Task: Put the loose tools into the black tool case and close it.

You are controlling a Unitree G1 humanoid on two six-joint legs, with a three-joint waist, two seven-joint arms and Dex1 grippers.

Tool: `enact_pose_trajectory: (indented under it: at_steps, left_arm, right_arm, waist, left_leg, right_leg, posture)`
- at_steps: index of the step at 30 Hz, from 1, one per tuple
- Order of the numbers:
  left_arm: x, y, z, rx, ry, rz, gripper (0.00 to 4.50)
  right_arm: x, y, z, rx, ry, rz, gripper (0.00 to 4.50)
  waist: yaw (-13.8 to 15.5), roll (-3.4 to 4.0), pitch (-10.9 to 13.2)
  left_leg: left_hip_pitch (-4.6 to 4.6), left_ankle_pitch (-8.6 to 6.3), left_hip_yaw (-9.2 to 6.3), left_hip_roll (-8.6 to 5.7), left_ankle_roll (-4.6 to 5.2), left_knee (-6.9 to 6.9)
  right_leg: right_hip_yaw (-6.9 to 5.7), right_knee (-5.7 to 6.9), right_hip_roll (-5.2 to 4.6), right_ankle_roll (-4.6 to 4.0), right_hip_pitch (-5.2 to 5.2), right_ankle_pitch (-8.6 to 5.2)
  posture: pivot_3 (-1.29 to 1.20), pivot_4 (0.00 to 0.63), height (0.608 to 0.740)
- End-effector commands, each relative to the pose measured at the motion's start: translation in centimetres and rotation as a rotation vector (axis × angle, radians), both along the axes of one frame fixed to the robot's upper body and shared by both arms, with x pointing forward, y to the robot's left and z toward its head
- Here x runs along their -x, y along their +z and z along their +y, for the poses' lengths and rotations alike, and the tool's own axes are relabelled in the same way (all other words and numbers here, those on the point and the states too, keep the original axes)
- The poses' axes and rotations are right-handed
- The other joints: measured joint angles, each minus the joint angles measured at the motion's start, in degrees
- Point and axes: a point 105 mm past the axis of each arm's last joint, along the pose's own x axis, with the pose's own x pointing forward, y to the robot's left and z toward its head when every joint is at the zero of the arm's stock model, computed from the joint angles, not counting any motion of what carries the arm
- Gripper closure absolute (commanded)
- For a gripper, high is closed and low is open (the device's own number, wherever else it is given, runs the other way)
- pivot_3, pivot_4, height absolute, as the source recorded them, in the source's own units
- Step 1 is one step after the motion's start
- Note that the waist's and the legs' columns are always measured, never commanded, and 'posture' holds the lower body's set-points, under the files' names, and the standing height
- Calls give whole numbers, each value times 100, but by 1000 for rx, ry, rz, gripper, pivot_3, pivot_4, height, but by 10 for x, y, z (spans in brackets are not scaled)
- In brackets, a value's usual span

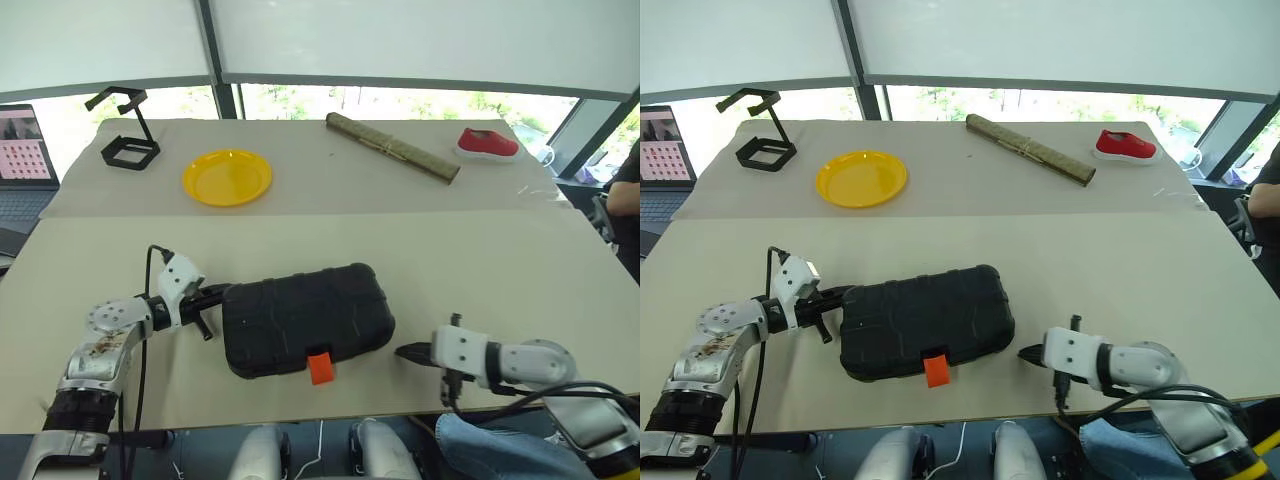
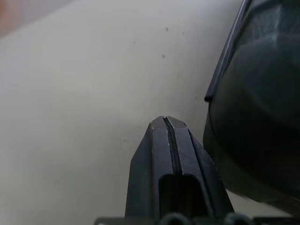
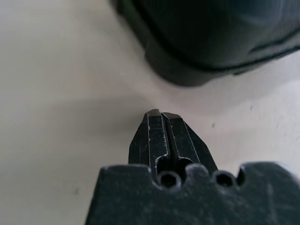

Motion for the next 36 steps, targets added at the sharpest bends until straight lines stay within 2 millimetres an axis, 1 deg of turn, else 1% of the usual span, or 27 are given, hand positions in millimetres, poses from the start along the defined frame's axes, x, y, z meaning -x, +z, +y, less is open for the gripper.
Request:
enact_pose_trajectory:
  at_steps: [1,4,6,9,13,18,20,21,22,24,28,30,33,36]
  left_arm:
    - [8,4,-3,24,-28,26,4481]
    - [19,3,-3,29,-32,42,4481]
    - [28,2,3,49,18,51,4481]
    - [36,1,9,57,62,51,4481]
    - [52,3,15,121,150,45,4481]
    - [56,8,14,153,187,14,4481]
    - [53,20,21,142,190,-39,4481]
    - [48,31,28,176,223,-67,4481]
    - [44,43,31,219,232,-89,4481]
    - [45,60,24,257,167,-86,4481]
    - [50,70,-7,223,-49,-15,4481]
    - [43,75,-17,190,-106,-25,4481]
    - [25,86,-29,178,-153,-78,4481]
    - [19,92,-48,166,-247,-82,4481]
  right_arm:
    - [-7,-7,13,23,-2,26,4500]
    - [-25,2,17,2,-34,-28,4500]
    - [-40,8,18,-11,-59,-67,4500]
    - [-52,12,18,-15,-71,-89,4500]
    - [-79,21,21,-45,-95,-144,4500]
    - [-101,24,20,-57,-118,-180,4500]
    - [-102,24,15,-46,-104,-174,4500]
    - [-101,26,9,-44,-102,-168,4500]
    - [-99,29,5,-51,-100,-161,4500]
    - [-91,34,-7,-72,-101,-132,4500]
    - [-59,37,-23,-70,-38,-55,4500]
    - [-41,35,-26,-64,-16,12,4500]
    - [-12,27,-26,-42,26,108,4500]
    - [8,23,-22,-36,48,162,4500]
  waist:
    - [-2,0,0]
    - [-44,-3,-2]
    - [-69,-2,-1]
    - [-32,2,2]
    - [-6,5,4]
    - [55,16,12]
    - [88,17,12]
    - [93,17,12]
    - [106,18,13]
    - [137,18,13]
    - [172,28,18]
    - [167,29,18]
    - [172,26,18]
    - [163,27,18]
  left_leg:
    - [5,1,9,11,-3,0]
    - [14,2,24,34,-7,-1]
    - [25,-1,36,48,-12,-6]
    - [33,-1,47,49,-13,-10]
    - [33,-6,63,51,-23,-9]
    - [33,-6,68,46,-23,-10]
    - [28,-6,66,43,-23,-10]
    - [27,-6,66,42,-23,-10]
    - [25,-7,66,41,-23,-10]
    - [16,-6,61,40,-23,-8]
    - [7,-10,59,32,-17,-10]
    - [6,-13,60,28,-14,-10]
    - [5,-13,58,30,-15,-9]
    - [6,-13,58,28,-15,-8]
  right_leg:
    - [1,2,4,-7,-1,1]
    - [4,7,19,-24,-4,-1]
    - [14,9,31,-32,-3,-1]
    - [25,14,30,-35,-6,-2]
    - [33,14,26,-37,-13,1]
    - [30,14,19,-37,-15,1]
    - [26,14,15,-36,-17,1]
    - [25,13,15,-37,-17,1]
    - [22,13,12,-36,-18,1]
    - [14,13,8,-35,-22,2]
    - [6,3,-2,-27,-19,4]
    - [6,-1,-3,-22,-18,4]
    - [3,1,6,-23,-19,3]
    - [5,1,8,-22,-18,2]
  posture:
    - [0,150,740]
    - [0,150,740]
    - [0,150,740]
    - [0,150,740]
    - [0,150,740]
    - [0,150,740]
    - [0,150,740]
    - [0,150,740]
    - [0,150,740]
    - [0,150,740]
    - [0,150,740]
    - [0,150,740]
    - [0,150,740]
    - [0,150,740]
